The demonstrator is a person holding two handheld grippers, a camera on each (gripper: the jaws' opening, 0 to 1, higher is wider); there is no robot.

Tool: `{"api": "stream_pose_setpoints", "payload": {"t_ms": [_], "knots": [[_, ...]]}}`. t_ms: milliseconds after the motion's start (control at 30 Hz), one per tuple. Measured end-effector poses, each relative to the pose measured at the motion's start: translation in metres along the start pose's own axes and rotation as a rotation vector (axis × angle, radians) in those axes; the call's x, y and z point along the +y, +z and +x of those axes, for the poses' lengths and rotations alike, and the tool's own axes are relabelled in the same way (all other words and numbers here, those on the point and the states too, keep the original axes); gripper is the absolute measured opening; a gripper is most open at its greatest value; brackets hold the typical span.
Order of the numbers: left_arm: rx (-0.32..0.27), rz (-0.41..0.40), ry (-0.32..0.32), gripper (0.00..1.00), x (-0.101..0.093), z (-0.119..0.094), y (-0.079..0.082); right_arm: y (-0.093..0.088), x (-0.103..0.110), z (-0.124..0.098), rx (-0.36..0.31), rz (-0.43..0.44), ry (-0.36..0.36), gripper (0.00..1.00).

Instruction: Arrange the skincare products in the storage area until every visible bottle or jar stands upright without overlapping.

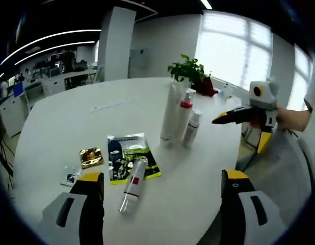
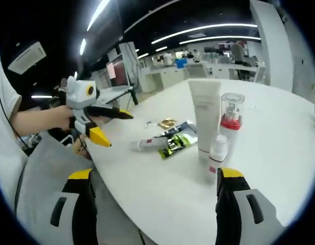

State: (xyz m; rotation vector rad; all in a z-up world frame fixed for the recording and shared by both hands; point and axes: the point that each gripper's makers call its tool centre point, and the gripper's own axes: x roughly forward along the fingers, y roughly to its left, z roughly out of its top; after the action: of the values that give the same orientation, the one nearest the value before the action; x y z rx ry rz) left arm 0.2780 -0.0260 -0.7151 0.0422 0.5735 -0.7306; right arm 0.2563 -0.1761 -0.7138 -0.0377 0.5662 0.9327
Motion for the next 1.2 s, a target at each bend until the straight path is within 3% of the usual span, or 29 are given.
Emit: {"api": "stream_pose_setpoints", "payload": {"t_ms": [500,767,1200], "knots": [[-0.021,-0.059,0.096,0.96,0.000,-0.041,-0.017,0.001,0.007,-0.010,-0.002,-0.016,-0.001,0.97],[-0.023,-0.078,0.113,0.96,-0.007,-0.047,-0.030,0.000,0.010,-0.017,0.005,-0.035,-0.002,0.96],[-0.033,-0.047,0.126,0.94,-0.003,-0.044,-0.029,-0.014,0.011,-0.013,0.066,-0.120,-0.012,0.97]]}}
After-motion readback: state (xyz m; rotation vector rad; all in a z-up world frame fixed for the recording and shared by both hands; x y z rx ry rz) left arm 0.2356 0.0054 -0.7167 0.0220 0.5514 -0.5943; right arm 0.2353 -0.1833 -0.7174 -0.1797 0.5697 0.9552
